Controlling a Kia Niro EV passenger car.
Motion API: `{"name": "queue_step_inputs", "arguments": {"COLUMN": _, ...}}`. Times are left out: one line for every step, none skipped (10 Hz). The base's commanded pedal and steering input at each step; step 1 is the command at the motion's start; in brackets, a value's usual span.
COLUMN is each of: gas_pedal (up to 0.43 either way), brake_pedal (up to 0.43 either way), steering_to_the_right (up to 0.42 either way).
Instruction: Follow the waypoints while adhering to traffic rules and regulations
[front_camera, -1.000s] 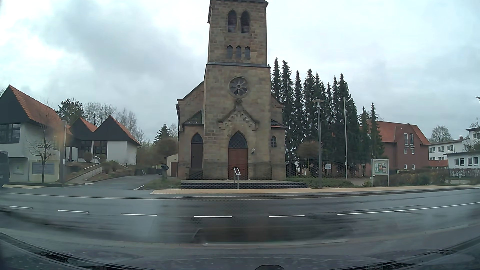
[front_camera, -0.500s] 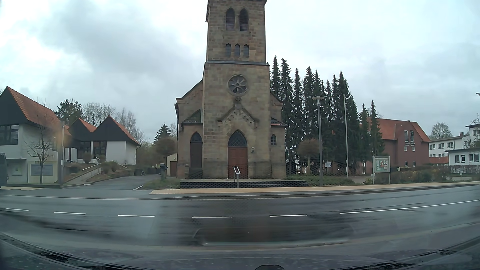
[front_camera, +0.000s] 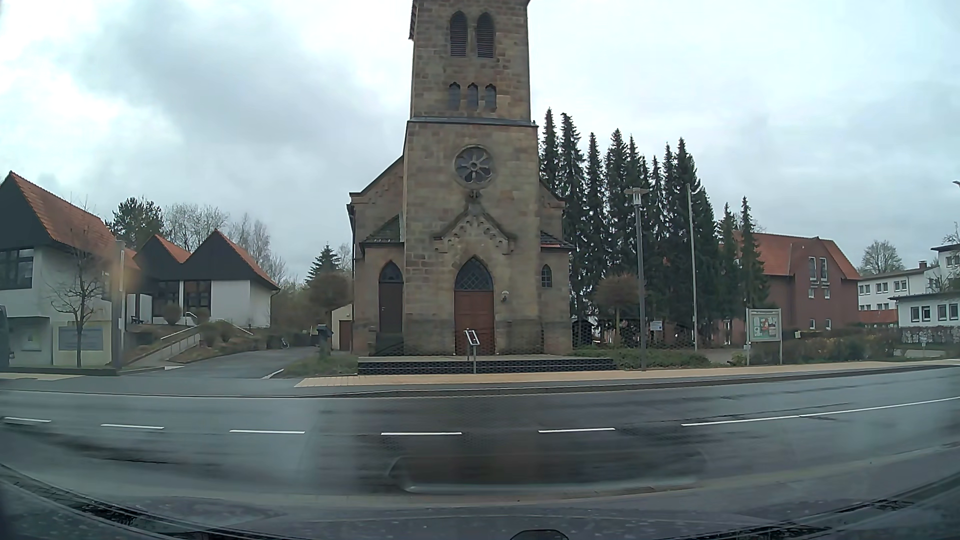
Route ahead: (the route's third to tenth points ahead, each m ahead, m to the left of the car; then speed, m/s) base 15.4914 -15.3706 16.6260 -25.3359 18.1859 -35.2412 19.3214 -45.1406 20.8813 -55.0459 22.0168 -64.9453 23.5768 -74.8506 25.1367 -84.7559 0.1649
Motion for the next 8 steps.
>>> {"name": "queue_step_inputs", "arguments": {"gas_pedal": 0.000, "brake_pedal": 0.201, "steering_to_the_right": -0.006}}
{"name": "queue_step_inputs", "arguments": {"gas_pedal": 0.000, "brake_pedal": 0.195, "steering_to_the_right": -0.004}}
{"name": "queue_step_inputs", "arguments": {"gas_pedal": 0.000, "brake_pedal": 0.201, "steering_to_the_right": -0.004}}
{"name": "queue_step_inputs", "arguments": {"gas_pedal": 0.000, "brake_pedal": 0.201, "steering_to_the_right": -0.004}}
{"name": "queue_step_inputs", "arguments": {"gas_pedal": 0.000, "brake_pedal": 0.207, "steering_to_the_right": -0.004}}
{"name": "queue_step_inputs", "arguments": {"gas_pedal": 0.000, "brake_pedal": 0.201, "steering_to_the_right": -0.004}}
{"name": "queue_step_inputs", "arguments": {"gas_pedal": 0.000, "brake_pedal": 0.201, "steering_to_the_right": -0.004}}
{"name": "queue_step_inputs", "arguments": {"gas_pedal": 0.000, "brake_pedal": 0.207, "steering_to_the_right": -0.004}}
